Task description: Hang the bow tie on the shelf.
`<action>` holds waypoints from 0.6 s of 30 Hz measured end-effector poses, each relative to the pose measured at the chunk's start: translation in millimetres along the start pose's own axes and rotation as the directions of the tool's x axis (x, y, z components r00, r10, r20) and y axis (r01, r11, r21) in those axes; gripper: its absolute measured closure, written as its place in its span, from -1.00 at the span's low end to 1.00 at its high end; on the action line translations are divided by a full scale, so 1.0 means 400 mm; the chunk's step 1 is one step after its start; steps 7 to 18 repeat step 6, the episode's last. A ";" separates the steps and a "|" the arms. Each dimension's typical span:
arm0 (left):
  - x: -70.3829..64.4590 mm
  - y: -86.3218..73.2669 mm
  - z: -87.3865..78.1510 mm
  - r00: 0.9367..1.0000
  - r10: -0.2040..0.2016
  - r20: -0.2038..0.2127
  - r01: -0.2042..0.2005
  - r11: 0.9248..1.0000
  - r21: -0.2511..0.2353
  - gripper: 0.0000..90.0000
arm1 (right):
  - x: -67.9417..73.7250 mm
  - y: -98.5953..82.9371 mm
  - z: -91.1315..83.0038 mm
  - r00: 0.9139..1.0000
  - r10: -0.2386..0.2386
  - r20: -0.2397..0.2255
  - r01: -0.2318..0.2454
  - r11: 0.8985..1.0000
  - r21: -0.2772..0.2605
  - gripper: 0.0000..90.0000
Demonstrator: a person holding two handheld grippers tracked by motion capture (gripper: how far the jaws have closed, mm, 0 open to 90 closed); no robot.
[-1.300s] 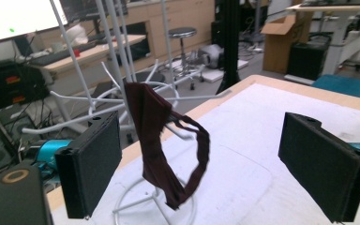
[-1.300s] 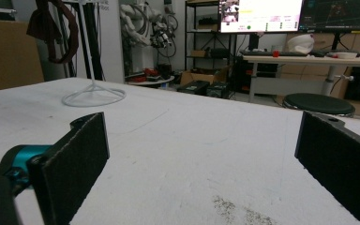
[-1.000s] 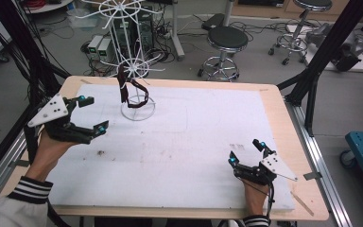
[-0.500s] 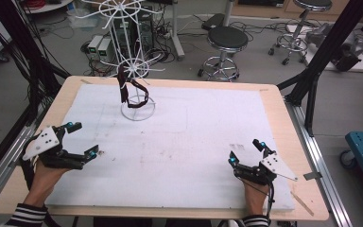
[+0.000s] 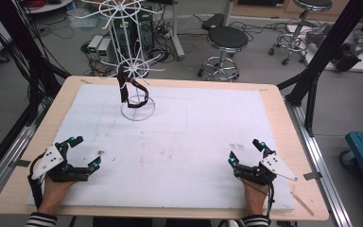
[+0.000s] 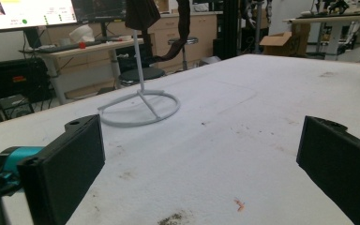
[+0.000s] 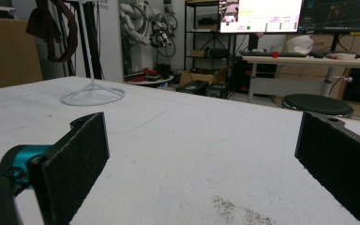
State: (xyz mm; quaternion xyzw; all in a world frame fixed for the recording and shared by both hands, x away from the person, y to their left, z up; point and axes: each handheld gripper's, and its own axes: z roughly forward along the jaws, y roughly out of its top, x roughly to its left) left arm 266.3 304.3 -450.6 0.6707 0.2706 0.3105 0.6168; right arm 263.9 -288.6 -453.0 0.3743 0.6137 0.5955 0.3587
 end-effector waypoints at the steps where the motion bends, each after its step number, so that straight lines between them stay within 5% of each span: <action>1: 0.000 -0.002 -0.003 1.000 0.002 -0.002 -0.002 1.000 -0.017 -0.96 | 0.001 0.000 0.000 1.000 0.002 -0.001 -0.002 1.000 0.001 -0.95; 5: 0.002 -0.004 -0.004 0.999 -0.021 -0.041 0.020 1.000 -0.019 -0.96 | 0.002 0.000 0.000 1.000 -0.002 0.001 0.002 1.000 0.002 -0.95; 18: 0.002 -0.004 -0.004 0.999 -0.021 -0.041 0.020 1.000 -0.019 -0.96 | 0.002 0.000 0.000 1.000 -0.002 0.001 0.002 1.000 0.002 -0.95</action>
